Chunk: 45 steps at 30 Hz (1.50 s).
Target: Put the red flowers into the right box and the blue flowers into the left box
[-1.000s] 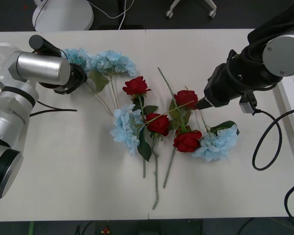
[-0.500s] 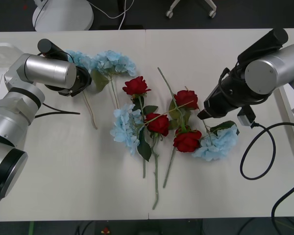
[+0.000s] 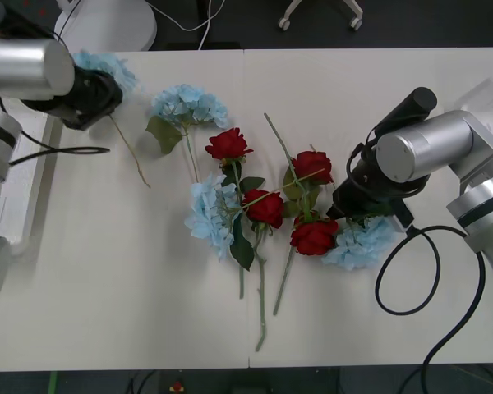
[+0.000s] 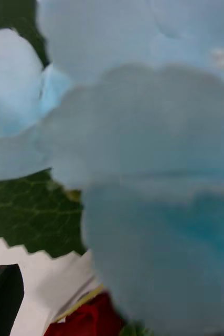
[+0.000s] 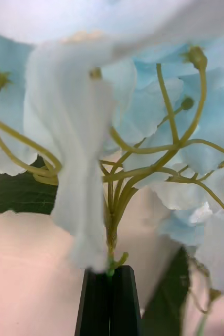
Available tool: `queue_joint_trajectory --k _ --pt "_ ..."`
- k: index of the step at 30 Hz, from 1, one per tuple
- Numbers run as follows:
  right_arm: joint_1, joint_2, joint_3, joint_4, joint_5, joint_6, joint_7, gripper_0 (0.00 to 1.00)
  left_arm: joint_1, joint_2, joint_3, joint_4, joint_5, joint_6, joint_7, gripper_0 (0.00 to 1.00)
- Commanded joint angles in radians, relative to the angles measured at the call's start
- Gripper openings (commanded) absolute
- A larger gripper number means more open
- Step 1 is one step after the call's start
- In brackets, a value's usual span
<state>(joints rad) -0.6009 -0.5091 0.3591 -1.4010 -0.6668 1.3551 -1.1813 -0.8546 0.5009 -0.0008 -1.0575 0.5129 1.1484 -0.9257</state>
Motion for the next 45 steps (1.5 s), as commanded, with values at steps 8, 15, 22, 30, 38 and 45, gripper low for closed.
queue_joint_trajectory --k 8,15,22,30,38,45 --pt "0.003 0.063 -0.032 0.048 0.055 -0.016 -0.027 1.00 0.207 0.258 0.387 -0.179 0.207 0.132 -0.489 0.00" --pt "0.003 0.067 -0.032 0.065 0.056 -0.016 -0.015 0.91 0.321 0.268 0.499 -0.177 0.164 0.109 -0.624 0.00" --pt "0.003 0.073 -0.032 0.079 0.055 -0.010 0.005 0.54 0.367 0.268 0.475 -0.139 0.036 0.019 -0.627 0.00" --pt "0.003 0.078 -0.032 0.096 0.058 -0.014 0.019 0.29 0.367 0.268 0.450 -0.067 0.022 -0.055 -0.644 0.00" --pt "0.003 0.069 -0.040 0.094 0.044 -0.011 0.034 0.00 0.367 0.268 0.436 -0.067 0.059 -0.052 -0.645 0.53" --pt "-0.007 0.041 -0.062 0.089 0.012 0.012 0.055 0.00 0.362 0.268 0.438 -0.110 0.268 0.043 -0.679 0.96"
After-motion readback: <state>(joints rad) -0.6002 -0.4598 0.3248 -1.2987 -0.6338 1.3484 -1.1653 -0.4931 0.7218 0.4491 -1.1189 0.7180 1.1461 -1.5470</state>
